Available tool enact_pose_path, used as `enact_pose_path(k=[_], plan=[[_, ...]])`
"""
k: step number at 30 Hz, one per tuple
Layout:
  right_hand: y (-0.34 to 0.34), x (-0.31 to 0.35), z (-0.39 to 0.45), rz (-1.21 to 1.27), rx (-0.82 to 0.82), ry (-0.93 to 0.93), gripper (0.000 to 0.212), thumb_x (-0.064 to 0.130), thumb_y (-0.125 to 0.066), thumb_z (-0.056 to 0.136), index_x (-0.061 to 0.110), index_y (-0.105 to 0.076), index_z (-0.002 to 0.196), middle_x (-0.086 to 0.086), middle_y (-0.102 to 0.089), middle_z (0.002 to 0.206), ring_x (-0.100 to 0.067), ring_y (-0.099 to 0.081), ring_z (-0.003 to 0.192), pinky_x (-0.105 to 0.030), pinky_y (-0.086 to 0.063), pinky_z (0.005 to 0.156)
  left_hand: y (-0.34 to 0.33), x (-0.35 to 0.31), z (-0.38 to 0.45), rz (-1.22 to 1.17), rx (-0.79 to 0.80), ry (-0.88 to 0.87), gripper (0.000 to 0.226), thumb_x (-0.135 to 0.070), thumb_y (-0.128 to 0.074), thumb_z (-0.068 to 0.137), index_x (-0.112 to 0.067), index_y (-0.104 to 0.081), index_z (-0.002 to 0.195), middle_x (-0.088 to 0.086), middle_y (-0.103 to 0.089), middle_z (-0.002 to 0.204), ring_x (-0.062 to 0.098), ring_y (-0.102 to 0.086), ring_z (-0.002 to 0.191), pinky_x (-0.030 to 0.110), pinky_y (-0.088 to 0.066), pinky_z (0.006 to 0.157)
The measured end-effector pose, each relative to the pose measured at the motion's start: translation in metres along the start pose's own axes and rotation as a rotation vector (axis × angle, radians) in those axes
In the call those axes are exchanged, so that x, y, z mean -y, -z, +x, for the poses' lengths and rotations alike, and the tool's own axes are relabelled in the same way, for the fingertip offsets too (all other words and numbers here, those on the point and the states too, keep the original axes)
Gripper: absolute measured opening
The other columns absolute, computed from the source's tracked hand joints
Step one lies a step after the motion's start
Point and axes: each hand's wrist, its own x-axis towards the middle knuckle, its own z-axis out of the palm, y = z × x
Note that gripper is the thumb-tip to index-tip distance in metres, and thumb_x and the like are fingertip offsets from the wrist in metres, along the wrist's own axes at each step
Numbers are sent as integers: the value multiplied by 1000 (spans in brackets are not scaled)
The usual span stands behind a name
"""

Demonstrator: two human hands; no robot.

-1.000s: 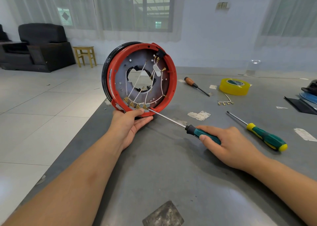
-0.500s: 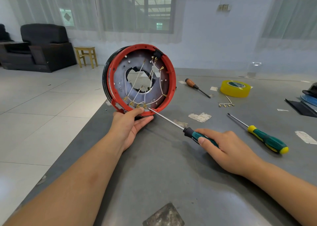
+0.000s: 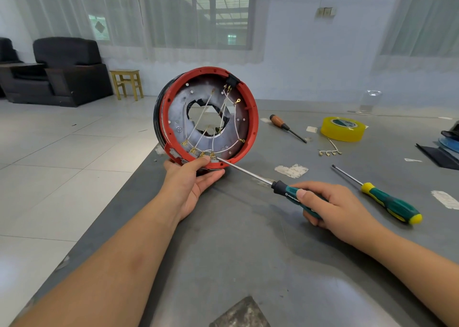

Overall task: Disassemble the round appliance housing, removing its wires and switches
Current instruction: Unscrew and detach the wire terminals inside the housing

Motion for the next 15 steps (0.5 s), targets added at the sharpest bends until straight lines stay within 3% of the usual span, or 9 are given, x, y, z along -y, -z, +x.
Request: enact_pose_path(k=[3, 9, 13, 15], plan=[[3, -2, 1, 64, -24, -24, 18, 41, -53, 103, 47, -67, 113, -6, -63, 61, -12, -51, 53, -31, -44, 58, 1, 0, 1, 9, 8, -10, 67, 13, -70, 90, -25, -37, 134, 22, -70, 119, 45, -78, 88, 58, -65, 74], [7, 0, 2, 85, -63, -38, 17, 32, -55, 102, 43, -65, 110, -7, -64, 62, -10, -48, 49, -19, -41, 51, 0, 0, -4, 93, 34, 11, 47, 0, -69, 96, -25, -37, 120, 25, -66, 122, 50, -77, 89, 60, -64, 78], [7, 2, 1, 90, -45, -35, 18, 29, -57, 102, 43, -67, 107, -7, -64, 62, -10, -49, 49, -19, -42, 52, -3, 0, -6, 208, 10, -12, 41, -6, -70, 96, -24, -38, 115, 23, -72, 112, 43, -78, 86, 45, -67, 70], [8, 3, 1, 89, -47, -32, 19, 29, -58, 101, 44, -68, 106, -7, -64, 62, -10, -50, 50, -19, -42, 52, -2, -2, -5, 288, -8, -42, 43, -9, -73, 94, -20, -42, 123, 20, -74, 111, 32, -79, 84, 33, -63, 64]])
